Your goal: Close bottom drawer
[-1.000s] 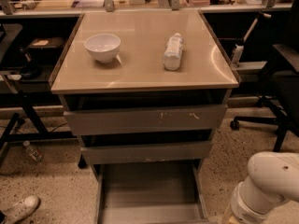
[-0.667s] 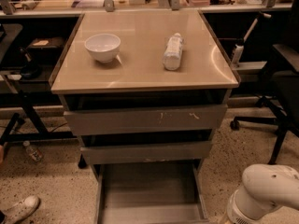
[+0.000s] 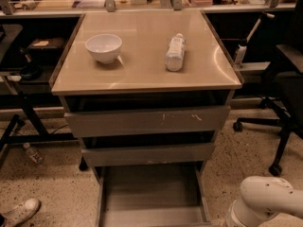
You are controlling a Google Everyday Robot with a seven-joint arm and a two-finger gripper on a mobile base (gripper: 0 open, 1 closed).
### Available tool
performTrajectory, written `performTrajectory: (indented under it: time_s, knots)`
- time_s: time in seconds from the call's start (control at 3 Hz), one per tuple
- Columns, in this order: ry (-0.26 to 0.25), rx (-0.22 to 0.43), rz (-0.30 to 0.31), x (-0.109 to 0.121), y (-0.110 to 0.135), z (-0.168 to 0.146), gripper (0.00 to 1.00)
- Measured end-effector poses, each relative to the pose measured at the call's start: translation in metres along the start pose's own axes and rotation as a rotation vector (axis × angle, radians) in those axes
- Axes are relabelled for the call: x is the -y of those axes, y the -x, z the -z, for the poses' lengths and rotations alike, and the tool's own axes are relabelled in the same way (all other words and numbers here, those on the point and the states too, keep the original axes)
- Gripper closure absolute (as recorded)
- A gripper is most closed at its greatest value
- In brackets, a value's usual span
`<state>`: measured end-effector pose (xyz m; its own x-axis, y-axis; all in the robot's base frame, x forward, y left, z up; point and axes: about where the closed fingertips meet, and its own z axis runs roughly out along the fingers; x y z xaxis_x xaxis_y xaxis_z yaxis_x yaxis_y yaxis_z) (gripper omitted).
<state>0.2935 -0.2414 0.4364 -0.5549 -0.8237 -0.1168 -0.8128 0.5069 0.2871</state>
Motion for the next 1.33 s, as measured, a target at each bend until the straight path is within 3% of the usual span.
performTrajectory:
  time_s: [0.33, 0.67, 1.0, 1.33]
  knots:
    - [0.044, 0.022, -0.009, 0.005, -0.002, -0.035, 1.00]
    - [0.087, 0.073, -0.043, 0.022, 0.000, -0.095, 1.00]
    - [0.171, 0.127, -0.113, 0.035, 0.002, -0.177, 1.00]
    - [0.178, 0.127, -0.115, 0.033, 0.002, -0.181, 1.00]
